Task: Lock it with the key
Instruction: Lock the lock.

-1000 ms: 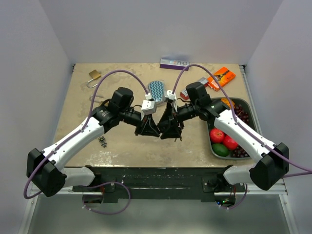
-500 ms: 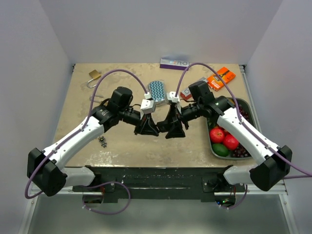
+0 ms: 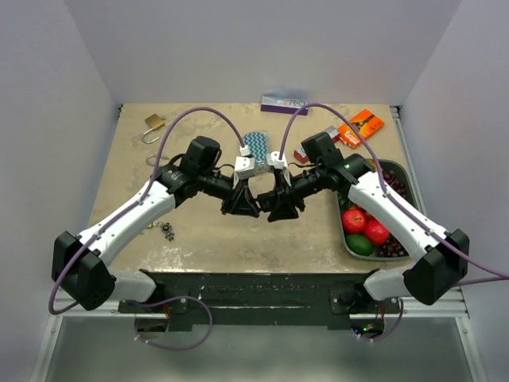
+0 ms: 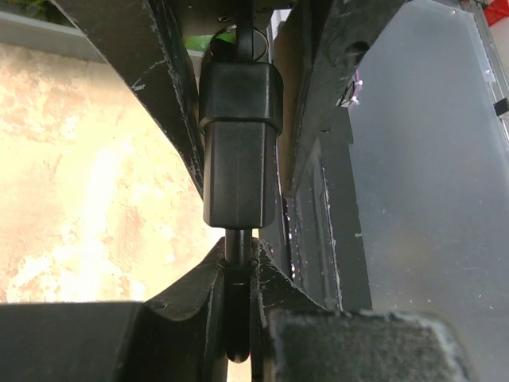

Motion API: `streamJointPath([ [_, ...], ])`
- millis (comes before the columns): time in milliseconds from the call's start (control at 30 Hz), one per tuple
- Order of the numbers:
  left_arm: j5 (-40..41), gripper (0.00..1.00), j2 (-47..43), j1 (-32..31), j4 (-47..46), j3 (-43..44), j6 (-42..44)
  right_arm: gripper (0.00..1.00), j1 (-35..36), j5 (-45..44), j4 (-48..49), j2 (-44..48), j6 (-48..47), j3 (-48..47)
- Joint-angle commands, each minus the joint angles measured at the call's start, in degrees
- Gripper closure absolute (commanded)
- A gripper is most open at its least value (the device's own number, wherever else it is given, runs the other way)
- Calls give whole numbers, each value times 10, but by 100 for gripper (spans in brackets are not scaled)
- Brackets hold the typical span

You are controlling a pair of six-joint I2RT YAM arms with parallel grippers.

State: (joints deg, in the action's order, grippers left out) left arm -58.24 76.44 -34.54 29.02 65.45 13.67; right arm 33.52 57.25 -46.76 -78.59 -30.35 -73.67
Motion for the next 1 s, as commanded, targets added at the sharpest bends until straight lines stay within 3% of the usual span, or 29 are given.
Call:
streamJointPath([
  [0, -26, 100, 2, 1, -28, 51, 10, 58, 15, -14, -13, -8, -18, -24],
  [167, -18, 100, 8, -3, -12, 59, 16, 64, 16, -17, -14, -15, -18, -30],
  [300, -9, 100, 13, -6, -6, 64, 20, 56, 19, -7, -20, -25, -19, -40],
  [467, 3, 100, 18, -8, -5, 66, 19, 57, 19, 4, -16, -24, -18, -37],
  [633, -10, 100, 20, -8, -6, 65, 14, 100, 19, 10, 11, -19, 13, -24],
  [667, -15, 100, 20, -8, -5, 65, 14, 100, 18, 11, 20, -15, 24, -22],
  [700, -28, 97, 19, -5, 0, 65, 18, 100, 17, 13, 39, -11, 34, -15],
  [767, -47, 81, 13, 4, 5, 54, 20, 100, 12, 20, 65, 2, 70, 1],
  [800, -70, 65, 10, 23, 5, 48, 16, 100, 9, 22, 95, 7, 84, 6],
  [867, -99, 54, -3, 51, -4, 23, 8, 100, -9, 32, 155, 18, 142, 25],
  [900, -127, 40, -14, 83, -9, 14, 1, 100, -13, 38, 176, 27, 163, 31],
  [967, -144, 33, -29, 112, -29, -13, -8, 100, -27, 56, 227, 35, 220, 47],
])
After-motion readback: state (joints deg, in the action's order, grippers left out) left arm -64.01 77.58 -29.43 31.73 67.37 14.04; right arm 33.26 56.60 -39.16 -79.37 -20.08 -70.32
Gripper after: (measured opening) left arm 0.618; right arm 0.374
